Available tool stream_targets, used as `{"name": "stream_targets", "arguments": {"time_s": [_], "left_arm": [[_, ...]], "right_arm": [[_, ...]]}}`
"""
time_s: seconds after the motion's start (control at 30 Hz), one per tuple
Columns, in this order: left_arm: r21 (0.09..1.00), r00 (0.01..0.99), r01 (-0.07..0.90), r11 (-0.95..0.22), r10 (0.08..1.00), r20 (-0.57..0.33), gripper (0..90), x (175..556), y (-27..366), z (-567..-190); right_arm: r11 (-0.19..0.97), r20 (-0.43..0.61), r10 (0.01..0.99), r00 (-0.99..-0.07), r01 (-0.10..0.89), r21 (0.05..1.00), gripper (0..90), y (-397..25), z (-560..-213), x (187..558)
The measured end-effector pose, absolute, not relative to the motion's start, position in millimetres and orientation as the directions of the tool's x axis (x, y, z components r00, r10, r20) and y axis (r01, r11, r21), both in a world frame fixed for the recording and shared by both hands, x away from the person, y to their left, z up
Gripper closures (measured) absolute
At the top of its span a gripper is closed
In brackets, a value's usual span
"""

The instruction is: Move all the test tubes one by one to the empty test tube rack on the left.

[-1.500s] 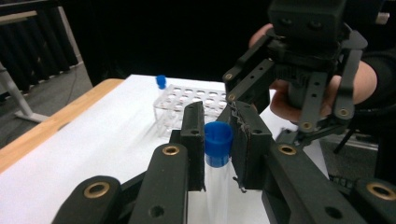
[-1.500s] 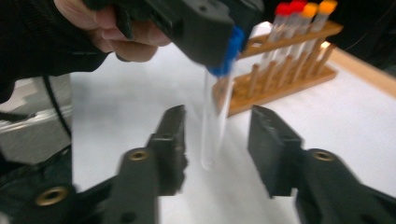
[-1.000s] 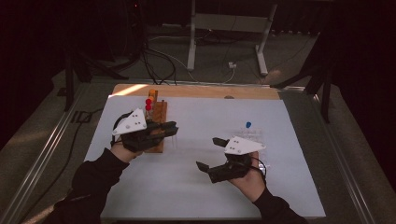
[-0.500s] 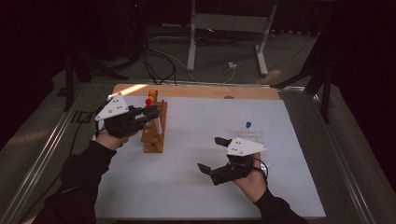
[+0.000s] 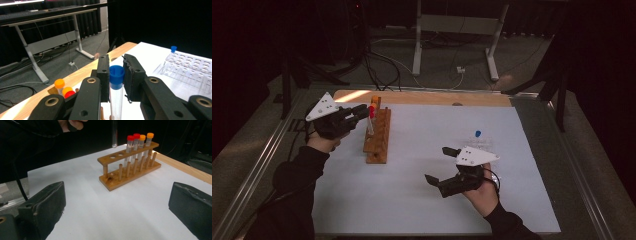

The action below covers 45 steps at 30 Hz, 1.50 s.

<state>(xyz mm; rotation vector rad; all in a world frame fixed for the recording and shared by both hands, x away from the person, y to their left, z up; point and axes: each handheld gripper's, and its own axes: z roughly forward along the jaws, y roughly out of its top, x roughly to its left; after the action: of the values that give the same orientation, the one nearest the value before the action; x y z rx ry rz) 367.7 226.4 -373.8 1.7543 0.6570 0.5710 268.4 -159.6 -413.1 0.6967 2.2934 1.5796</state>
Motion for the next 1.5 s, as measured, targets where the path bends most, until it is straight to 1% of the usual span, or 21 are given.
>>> {"name": "stream_targets", "arguments": {"time_s": [0.2, 0.33, 0.53, 0.87, 1.1, 1.5], "left_arm": [[0.965, 0.708, 0.157, -0.209, 0.705, 0.037, 77.6, 379, 231, -383], [0.961, 0.694, 0.164, -0.224, 0.719, 0.050, 77.6, 384, 229, -391], [0.959, 0.685, 0.176, -0.222, 0.728, 0.043, 77.6, 389, 228, -402], [0.952, 0.671, 0.215, -0.217, 0.741, 0.017, 77.6, 391, 228, -426], [0.945, 0.670, 0.241, -0.220, 0.743, 0.002, 77.5, 391, 225, -444], [0.937, 0.669, 0.266, -0.225, 0.743, -0.011, 77.4, 391, 223, -459]], "right_arm": [[0.291, 0.048, 0.524, -0.850, 0.232, 0.928, 1.0, -160, -413, 268], [0.288, 0.050, 0.522, -0.852, 0.231, 0.929, 1.1, -161, -413, 267], [0.282, 0.049, 0.521, -0.852, 0.225, 0.933, 1.1, -161, -412, 266], [0.278, 0.044, 0.528, -0.848, 0.222, 0.935, 1.1, -163, -413, 265], [0.270, 0.061, 0.522, -0.851, 0.233, 0.934, 1.1, -163, -412, 265], [0.267, 0.073, 0.513, -0.855, 0.240, 0.933, 1.1, -163, -413, 263]]}}
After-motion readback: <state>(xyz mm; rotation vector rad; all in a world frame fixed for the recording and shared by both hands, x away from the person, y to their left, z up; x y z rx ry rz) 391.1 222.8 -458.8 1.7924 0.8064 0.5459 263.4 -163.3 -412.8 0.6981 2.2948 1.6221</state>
